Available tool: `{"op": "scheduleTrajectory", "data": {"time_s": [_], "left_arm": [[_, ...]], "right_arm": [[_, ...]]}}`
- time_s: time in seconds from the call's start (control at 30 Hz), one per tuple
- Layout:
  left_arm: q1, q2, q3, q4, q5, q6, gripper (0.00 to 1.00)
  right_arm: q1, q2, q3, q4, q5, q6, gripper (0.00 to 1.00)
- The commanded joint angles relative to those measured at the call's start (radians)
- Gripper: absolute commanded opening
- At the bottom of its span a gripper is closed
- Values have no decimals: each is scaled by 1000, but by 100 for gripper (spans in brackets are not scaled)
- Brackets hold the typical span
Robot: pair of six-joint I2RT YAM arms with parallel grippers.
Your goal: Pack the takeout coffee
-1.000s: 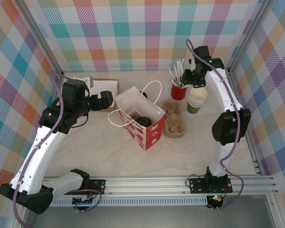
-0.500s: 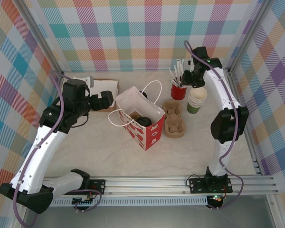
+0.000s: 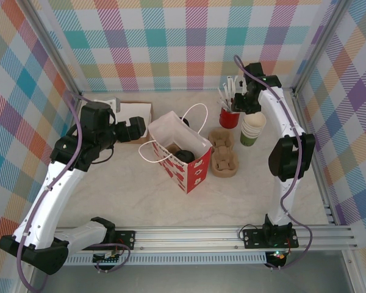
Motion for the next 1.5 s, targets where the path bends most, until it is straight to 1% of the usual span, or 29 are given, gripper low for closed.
{"op": "scheduleTrajectory", "data": {"time_s": [0.0, 0.07, 0.2, 0.37, 0.53, 0.6, 0.77, 0.9, 1.27, 1.4, 1.47], "left_arm": [[5, 1, -11, 13, 0, 11, 98], [5, 1, -11, 12, 0, 12, 98], [5, 1, -12, 10, -1, 12, 98], [5, -2, -11, 10, -2, 13, 98], [5, -4, -11, 7, -3, 14, 98], [5, -6, -11, 7, -4, 14, 98], [7, -11, -9, 6, -5, 17, 98], [6, -15, -9, 7, -6, 18, 98], [6, -40, -15, 19, -26, -1, 98], [6, -79, -52, 55, -38, -41, 98], [6, -99, -71, 67, -58, -56, 98]], "right_arm": [[10, 13, 38, -11, -14, -14, 37], [10, 19, 48, -13, -14, -15, 36], [13, 38, 81, -31, -16, -18, 31], [16, 38, 90, -40, -19, -17, 20], [19, 23, 90, -53, -17, -18, 5], [19, 13, 90, -59, -13, -20, 1], [21, -32, 92, -83, 7, -31, 0], [24, -102, 94, -118, 22, -35, 0], [29, -386, 89, -275, 12, -13, 0], [28, -514, 90, -318, -22, 15, 0], [28, -566, 99, -332, -59, 22, 0]]}}
